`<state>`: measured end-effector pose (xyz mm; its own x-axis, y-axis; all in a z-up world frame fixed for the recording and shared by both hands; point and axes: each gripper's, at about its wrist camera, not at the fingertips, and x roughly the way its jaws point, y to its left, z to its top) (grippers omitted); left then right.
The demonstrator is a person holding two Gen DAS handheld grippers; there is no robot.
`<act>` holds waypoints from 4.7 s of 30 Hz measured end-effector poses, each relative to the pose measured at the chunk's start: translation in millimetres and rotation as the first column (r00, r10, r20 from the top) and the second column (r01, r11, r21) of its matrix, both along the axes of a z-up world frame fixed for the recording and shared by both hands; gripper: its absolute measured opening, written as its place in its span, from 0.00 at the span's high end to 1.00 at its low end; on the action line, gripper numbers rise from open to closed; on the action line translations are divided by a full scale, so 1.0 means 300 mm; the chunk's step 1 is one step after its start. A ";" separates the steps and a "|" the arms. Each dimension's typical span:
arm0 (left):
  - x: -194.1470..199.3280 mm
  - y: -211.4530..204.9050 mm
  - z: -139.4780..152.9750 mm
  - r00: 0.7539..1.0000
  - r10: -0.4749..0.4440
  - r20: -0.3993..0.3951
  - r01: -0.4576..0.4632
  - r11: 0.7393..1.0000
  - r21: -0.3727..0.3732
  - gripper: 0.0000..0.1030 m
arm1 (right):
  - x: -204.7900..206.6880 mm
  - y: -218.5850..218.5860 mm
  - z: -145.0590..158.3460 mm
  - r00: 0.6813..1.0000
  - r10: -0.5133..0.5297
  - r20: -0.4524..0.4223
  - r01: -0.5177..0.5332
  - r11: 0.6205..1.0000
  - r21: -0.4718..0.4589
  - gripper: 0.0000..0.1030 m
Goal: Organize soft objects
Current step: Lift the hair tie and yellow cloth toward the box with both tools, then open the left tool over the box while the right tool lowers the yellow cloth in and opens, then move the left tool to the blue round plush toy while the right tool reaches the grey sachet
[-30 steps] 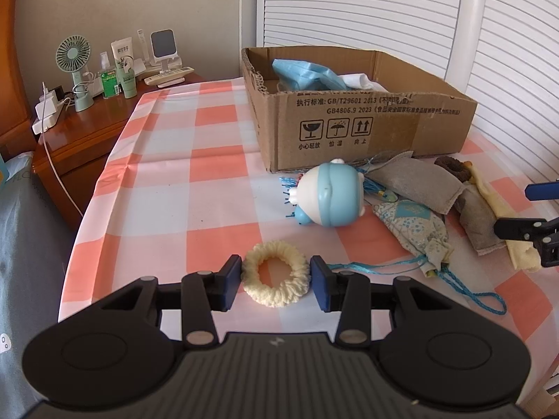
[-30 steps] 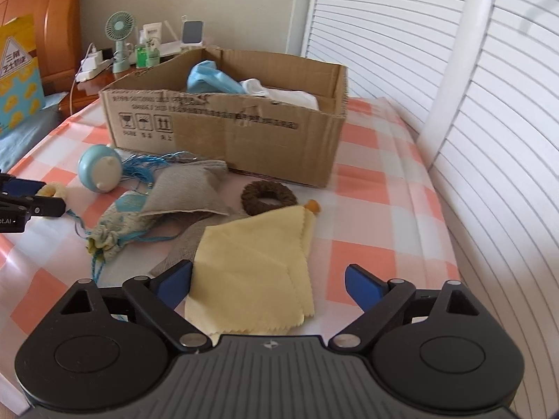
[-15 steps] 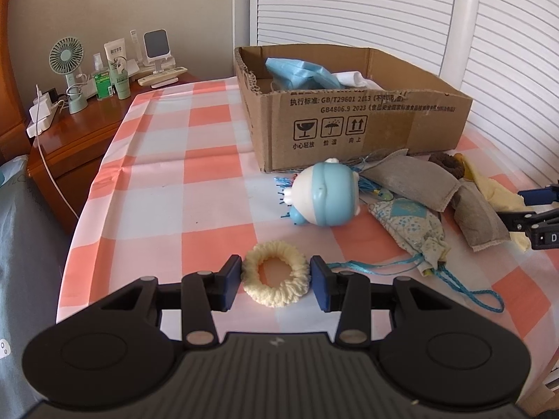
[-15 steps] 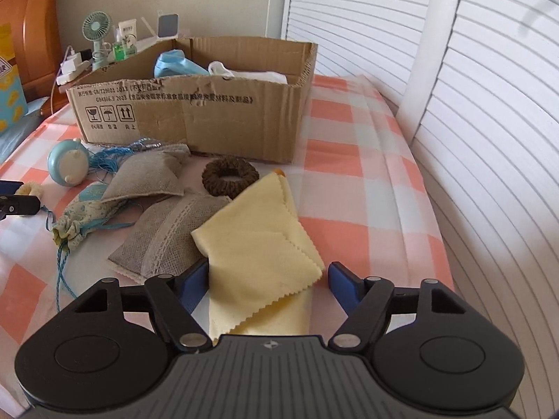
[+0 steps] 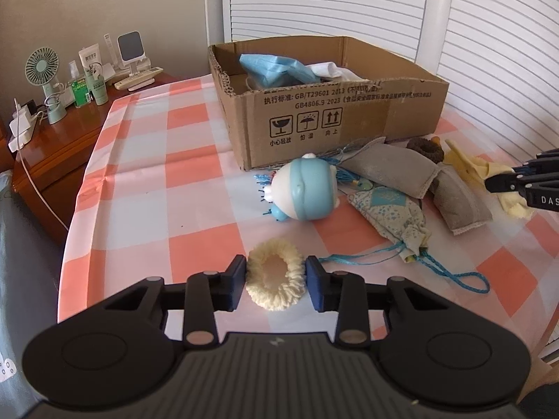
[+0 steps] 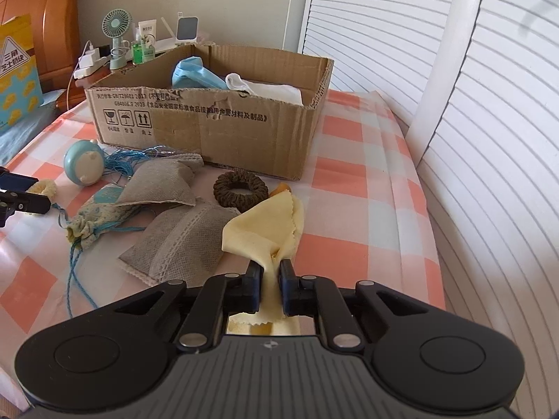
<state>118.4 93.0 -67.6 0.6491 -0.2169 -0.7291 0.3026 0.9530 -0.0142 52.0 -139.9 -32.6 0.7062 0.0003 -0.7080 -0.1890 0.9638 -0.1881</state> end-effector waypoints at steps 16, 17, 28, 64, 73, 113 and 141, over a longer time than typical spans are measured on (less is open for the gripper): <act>-0.015 0.008 0.108 0.998 -0.062 0.015 0.062 0.998 -0.009 0.71 | -0.056 0.012 0.120 0.996 0.068 0.061 -0.067 0.998 -0.013 0.87; -0.013 0.009 0.123 0.998 -0.067 0.018 0.067 0.998 -0.013 0.71 | -0.058 0.013 0.132 0.995 0.074 0.067 -0.073 0.997 -0.016 0.87; 0.116 -0.071 0.337 0.976 -0.175 0.127 0.175 0.984 0.013 0.71 | -0.045 0.047 0.290 0.974 0.146 0.171 -0.142 0.989 -0.036 0.87; -0.051 -0.023 0.240 0.960 0.207 0.187 -0.196 0.978 -0.074 0.01 | 0.199 0.113 0.368 0.974 0.135 0.184 -0.148 0.987 0.062 0.87; -0.127 -0.038 0.192 0.953 0.228 0.201 -0.230 0.973 -0.017 0.01 | 0.404 0.209 0.398 0.977 0.130 0.171 -0.141 0.989 0.053 0.69; -0.211 -0.053 0.165 0.962 0.203 0.181 -0.206 0.979 -0.004 0.01 | 0.104 0.165 -0.030 0.986 -0.099 -0.131 0.103 0.994 0.027 0.00; -0.041 -0.070 0.060 0.991 0.133 0.027 -0.130 0.988 -0.078 0.01 | 0.037 0.066 -0.068 0.991 -0.125 -0.047 0.127 0.991 0.047 0.00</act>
<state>106.3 72.0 -49.5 0.6982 -0.1818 -0.6925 0.1760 0.9811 -0.0801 63.1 -120.1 -53.1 0.6711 -0.0513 -0.7396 -0.0721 0.9884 -0.1339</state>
